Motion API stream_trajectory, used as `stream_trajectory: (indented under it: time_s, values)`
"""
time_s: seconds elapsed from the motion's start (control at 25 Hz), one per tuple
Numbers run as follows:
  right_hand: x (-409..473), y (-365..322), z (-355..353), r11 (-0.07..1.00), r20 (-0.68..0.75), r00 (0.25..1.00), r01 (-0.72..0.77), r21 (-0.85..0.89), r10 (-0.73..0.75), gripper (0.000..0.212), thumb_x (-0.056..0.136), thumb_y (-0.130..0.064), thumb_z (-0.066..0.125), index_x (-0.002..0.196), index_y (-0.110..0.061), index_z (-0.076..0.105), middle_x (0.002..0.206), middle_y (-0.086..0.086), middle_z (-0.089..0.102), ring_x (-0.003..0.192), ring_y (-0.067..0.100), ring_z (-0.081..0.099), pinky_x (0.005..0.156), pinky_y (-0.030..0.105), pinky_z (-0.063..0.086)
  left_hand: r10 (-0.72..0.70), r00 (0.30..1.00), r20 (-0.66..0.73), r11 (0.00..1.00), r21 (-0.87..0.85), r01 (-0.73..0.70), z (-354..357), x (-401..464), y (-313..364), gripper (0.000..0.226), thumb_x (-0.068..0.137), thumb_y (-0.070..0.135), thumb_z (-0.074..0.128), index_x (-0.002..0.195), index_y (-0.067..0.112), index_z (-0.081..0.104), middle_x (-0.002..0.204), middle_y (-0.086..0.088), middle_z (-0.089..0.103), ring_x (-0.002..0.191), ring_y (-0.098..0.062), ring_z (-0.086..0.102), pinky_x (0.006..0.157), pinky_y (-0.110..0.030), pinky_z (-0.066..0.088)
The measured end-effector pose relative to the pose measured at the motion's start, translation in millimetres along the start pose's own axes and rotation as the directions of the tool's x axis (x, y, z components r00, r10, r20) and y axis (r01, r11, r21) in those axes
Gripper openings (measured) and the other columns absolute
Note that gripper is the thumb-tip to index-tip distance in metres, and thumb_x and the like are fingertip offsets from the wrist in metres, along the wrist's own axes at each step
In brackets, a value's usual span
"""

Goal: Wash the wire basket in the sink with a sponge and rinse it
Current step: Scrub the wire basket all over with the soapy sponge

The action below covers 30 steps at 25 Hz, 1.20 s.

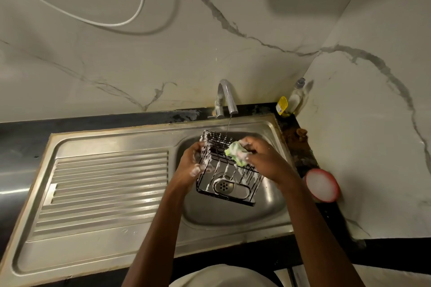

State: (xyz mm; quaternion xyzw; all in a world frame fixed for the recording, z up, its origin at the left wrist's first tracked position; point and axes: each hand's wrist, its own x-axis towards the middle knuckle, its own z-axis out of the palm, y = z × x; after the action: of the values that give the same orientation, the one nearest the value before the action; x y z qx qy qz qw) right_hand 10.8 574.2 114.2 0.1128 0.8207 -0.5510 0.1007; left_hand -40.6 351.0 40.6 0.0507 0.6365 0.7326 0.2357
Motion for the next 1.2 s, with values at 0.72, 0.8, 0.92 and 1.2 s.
stream_trajectory:
  time_s: [0.72,0.8,0.92,1.2]
  values:
    - [10,14,1,0.984,-0.190,0.979,-0.046,0.174,0.079,0.021,0.066,-0.026,0.061,0.082,-0.019,0.073,0.086,0.004,0.076,0.087,0.023,0.069,0.082,0.038,0.053,0.039,0.996,-0.076,0.972,-0.227,-0.056,-13,8,-1,0.032,0.099,0.011,0.063,0.128,-0.001,0.062,0.123,-0.018,0.071,0.103,-0.025,0.075,0.083,-0.033,0.064]
    - [8,21,-3,0.993,-0.179,0.984,-0.004,0.119,0.025,0.025,0.068,-0.023,0.062,0.088,-0.018,0.074,0.093,0.009,0.076,0.090,0.025,0.071,0.082,0.043,0.055,-0.114,0.906,-0.408,0.977,-0.211,0.028,-15,11,-13,0.018,0.105,0.009,0.055,0.114,0.000,0.069,0.104,-0.019,0.074,0.076,-0.018,0.077,0.061,-0.023,0.061]
    - [7,27,-13,0.987,-0.142,0.988,0.076,0.142,-0.056,0.028,0.071,-0.015,0.064,0.097,-0.010,0.074,0.096,0.017,0.074,0.083,0.019,0.068,0.070,0.032,0.055,-0.405,0.754,-0.517,0.908,-0.322,0.267,-31,18,-21,0.032,0.109,0.030,0.049,0.089,0.012,0.066,0.072,-0.005,0.059,0.051,-0.010,0.056,0.045,-0.020,0.041]
    - [8,44,-35,0.980,-0.046,0.982,0.185,0.076,-0.182,0.031,0.074,-0.005,0.067,0.104,-0.009,0.074,0.106,0.007,0.074,0.097,0.023,0.070,0.076,0.033,0.060,-0.710,0.702,0.051,0.589,-0.504,0.632,-22,30,-9,0.031,0.097,0.029,0.051,0.097,0.009,0.074,0.086,-0.017,0.077,0.080,-0.034,0.073,0.071,-0.042,0.065]
